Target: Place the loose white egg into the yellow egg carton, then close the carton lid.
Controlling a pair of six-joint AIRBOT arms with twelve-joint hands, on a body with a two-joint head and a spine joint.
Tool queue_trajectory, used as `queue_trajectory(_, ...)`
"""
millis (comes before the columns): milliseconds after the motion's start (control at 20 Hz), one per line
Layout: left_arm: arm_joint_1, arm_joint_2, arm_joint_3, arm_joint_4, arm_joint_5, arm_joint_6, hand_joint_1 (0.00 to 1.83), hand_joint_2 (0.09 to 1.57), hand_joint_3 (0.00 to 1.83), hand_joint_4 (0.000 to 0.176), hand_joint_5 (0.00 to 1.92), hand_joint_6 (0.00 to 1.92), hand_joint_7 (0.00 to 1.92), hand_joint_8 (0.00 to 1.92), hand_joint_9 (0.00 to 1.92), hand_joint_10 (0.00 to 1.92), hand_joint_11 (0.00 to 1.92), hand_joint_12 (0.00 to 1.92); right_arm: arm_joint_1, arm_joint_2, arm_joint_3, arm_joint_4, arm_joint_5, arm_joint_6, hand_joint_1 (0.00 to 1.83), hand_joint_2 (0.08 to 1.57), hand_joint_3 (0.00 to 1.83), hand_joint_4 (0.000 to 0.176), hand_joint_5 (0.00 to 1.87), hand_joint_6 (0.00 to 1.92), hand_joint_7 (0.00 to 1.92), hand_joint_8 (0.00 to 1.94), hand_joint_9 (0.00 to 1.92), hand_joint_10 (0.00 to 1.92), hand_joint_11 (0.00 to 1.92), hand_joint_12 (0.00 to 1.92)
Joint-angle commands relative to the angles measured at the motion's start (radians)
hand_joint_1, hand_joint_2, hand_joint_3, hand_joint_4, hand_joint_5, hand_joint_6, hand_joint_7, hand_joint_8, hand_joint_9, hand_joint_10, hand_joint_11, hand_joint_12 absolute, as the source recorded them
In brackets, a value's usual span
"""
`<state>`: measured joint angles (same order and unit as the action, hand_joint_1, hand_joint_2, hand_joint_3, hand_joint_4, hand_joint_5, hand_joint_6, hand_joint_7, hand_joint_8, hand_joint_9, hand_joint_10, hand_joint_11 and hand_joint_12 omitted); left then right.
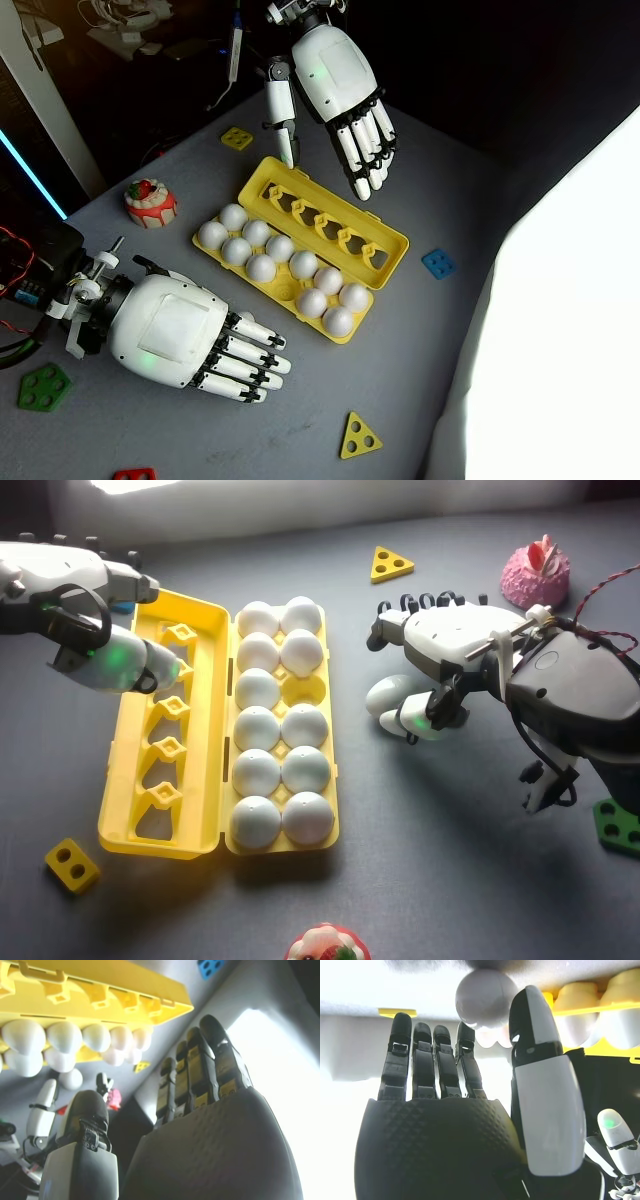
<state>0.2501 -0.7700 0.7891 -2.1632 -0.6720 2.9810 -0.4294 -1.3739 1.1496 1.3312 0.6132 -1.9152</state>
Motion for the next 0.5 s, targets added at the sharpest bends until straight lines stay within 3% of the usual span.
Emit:
queue_trajectory(0, -0.014, -0.001, 0.002, 0.049, 0.043, 0.000, 0.26, 1.30, 0.00, 0.058, 0.13, 0.00, 0.19, 0.00, 0.24, 0.00, 0.00, 0.78, -0.004, 0.001, 0.003, -0.047, 0.041, 0.004, 0.96, 1.11, 0.01, 0.000, 0.14, 0.62, 0.16, 0.00, 0.15, 0.06, 0.00, 0.84)
queue_trajectory(150, -0.014, -0.002, 0.008, 0.044, 0.049, 0.000, 0.24, 1.31, 0.00, 0.058, 0.12, 0.01, 0.17, 0.00, 0.22, 0.01, 0.00, 0.71, -0.008, -0.005, 0.010, -0.047, 0.036, 0.004, 0.97, 1.11, 0.01, 0.000, 0.18, 0.60, 0.17, 0.00, 0.16, 0.07, 0.00, 0.92)
queue_trajectory(450, -0.018, -0.003, 0.010, 0.043, 0.062, 0.000, 0.28, 1.30, 0.00, 0.060, 0.13, 0.00, 0.20, 0.00, 0.25, 0.00, 0.00, 0.78, -0.015, -0.014, 0.020, -0.048, 0.029, 0.003, 0.96, 1.12, 0.02, 0.000, 0.17, 0.59, 0.15, 0.00, 0.15, 0.07, 0.00, 0.88)
